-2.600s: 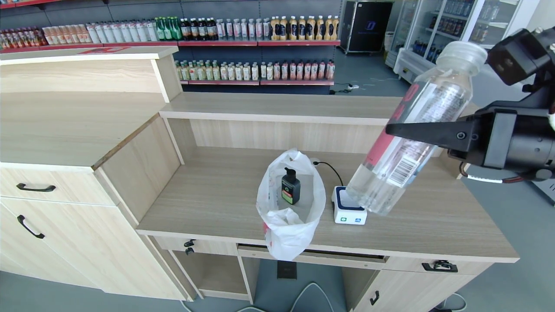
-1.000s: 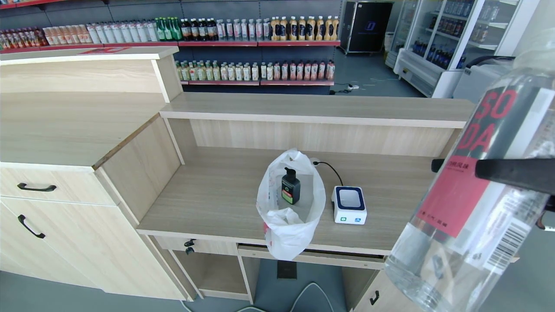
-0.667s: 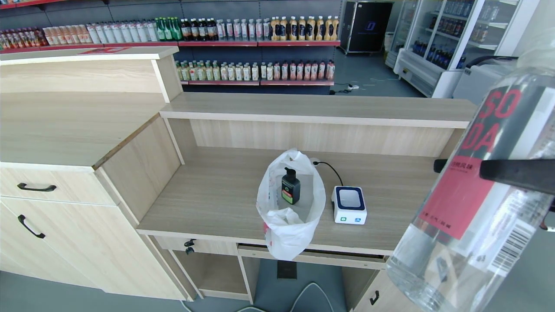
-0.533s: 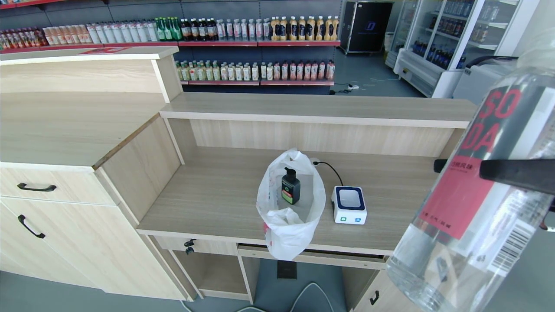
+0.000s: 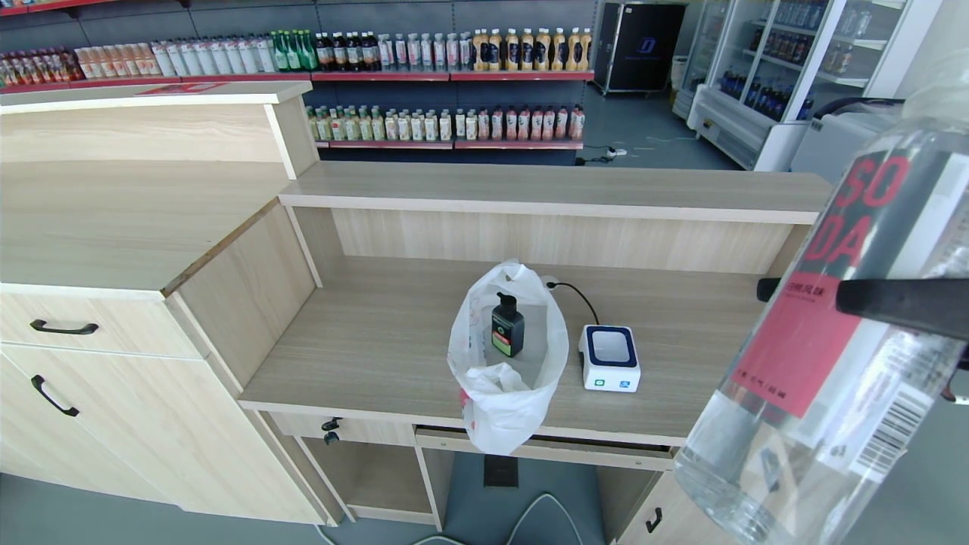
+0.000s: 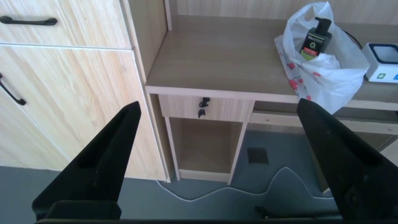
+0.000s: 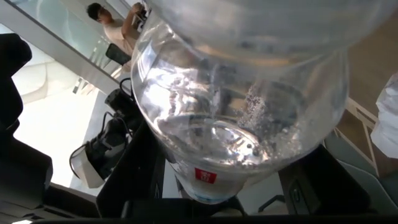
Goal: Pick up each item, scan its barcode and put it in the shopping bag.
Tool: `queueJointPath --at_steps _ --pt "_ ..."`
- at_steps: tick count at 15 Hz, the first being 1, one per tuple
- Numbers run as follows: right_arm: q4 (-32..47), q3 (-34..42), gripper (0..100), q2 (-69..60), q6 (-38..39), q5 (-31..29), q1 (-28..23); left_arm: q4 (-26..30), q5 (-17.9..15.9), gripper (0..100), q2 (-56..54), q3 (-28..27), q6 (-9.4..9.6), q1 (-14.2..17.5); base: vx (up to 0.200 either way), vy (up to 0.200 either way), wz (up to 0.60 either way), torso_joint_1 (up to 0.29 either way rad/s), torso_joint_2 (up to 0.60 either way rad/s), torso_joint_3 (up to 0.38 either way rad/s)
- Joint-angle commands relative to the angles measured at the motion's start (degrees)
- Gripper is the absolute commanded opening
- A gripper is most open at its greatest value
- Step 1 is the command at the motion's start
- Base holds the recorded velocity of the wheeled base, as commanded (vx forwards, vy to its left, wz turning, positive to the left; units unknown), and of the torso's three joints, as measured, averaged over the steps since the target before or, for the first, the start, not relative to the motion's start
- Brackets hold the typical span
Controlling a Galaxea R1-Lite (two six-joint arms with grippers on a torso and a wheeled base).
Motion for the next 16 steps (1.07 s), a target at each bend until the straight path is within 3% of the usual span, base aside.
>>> queueJointPath --at_steps 1,3,5,9,10,12,16 --pt "-0.08 0.01 0 0.16 -0.04 -0.17 -0.51 -0.01 -0.02 100 0.01 0.01 0.00 0.00 0.000 0.000 0.00 0.000 0.00 0.000" --pt "-0.35 0.01 0 0.51 -0.30 -0.35 -2.10 -0.01 -0.02 100 0.01 0.01 0.00 0.00 0.000 0.000 0.00 0.000 0.00 0.000" --pt "-0.44 1.06 0 2.79 -8.04 -0.96 -8.42 -0.01 -0.02 100 0.01 0.01 0.00 0.00 0.000 0.000 0.00 0.000 0.00 0.000" --pt "-1.93 4.58 0 13.16 -40.82 -11.33 -26.09 -0.01 -0.02 100 0.01 0.01 0.00 0.00 0.000 0.000 0.00 0.000 0.00 0.000" --pt "-3.42 5.02 0 14.92 -45.21 -12.13 -29.17 -0.01 -0.02 100 0.01 0.01 0.00 0.00 0.000 0.000 0.00 0.000 0.00 0.000" --pt "-13.97 7.74 0 20.19 -57.43 -12.30 -37.87 -0.01 -0.02 100 0.01 0.01 0.00 0.00 0.000 0.000 0.00 0.000 0.00 0.000" --pt "-31.81 9.06 0 29.95 -70.88 -12.30 -43.84 -0.01 -0.02 100 0.01 0.01 0.00 0.00 0.000 0.000 0.00 0.000 0.00 0.000"
